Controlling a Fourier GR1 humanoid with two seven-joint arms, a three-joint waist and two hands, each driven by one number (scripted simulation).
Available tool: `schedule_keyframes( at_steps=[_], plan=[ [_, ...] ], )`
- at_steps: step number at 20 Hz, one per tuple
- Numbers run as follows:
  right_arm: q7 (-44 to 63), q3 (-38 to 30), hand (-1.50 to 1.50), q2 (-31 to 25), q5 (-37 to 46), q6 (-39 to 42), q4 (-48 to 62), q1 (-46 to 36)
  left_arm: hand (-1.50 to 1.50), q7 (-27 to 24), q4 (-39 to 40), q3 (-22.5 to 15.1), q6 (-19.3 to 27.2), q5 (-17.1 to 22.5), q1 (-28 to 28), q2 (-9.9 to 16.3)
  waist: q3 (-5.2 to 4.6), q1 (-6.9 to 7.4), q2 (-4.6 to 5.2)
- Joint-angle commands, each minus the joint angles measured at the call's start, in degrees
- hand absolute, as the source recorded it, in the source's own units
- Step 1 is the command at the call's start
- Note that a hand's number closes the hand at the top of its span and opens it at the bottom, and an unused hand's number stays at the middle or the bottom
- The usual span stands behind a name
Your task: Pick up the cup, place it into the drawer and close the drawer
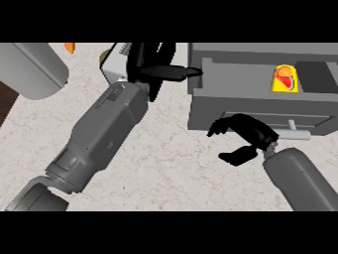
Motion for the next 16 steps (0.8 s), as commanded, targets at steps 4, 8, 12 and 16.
schedule_keyframes(
  at_steps=[4, 8, 12, 16],
  plan=[
    [-12.29, -5.48, 1.5, 1.21, 2.29, -7.91, 22.25, -10.02, -1.5, 2.61, -5.83, 0.24, -3.71, 0.74, 5.42, 4.68, 0.16, 3.51, 0.44],
    [-13.93, -11.13, 1.5, 0.86, 0.35, -10.73, 29.62, -17.26, -1.5, 3.19, -9.43, 0.19, -5.49, 1.26, 6.87, 5.64, 0.21, 4.94, 0.71],
    [-15.05, -16.02, 1.5, -1.01, -1.69, -12.54, 34.84, -24.29, -1.5, 3.66, -10.64, -0.45, -6.47, 1.02, 9.36, 6.34, 0.22, 5.8, 1.27],
    [-13.87, -19.07, 1.5, -3.77, -3.42, -12.41, 37.36, -27.73, -1.5, 4.58, -11.91, -1.06, -8.67, 0.6, 11.5, 9.17, 0.23, 7.12, 1.47]
  ],
)
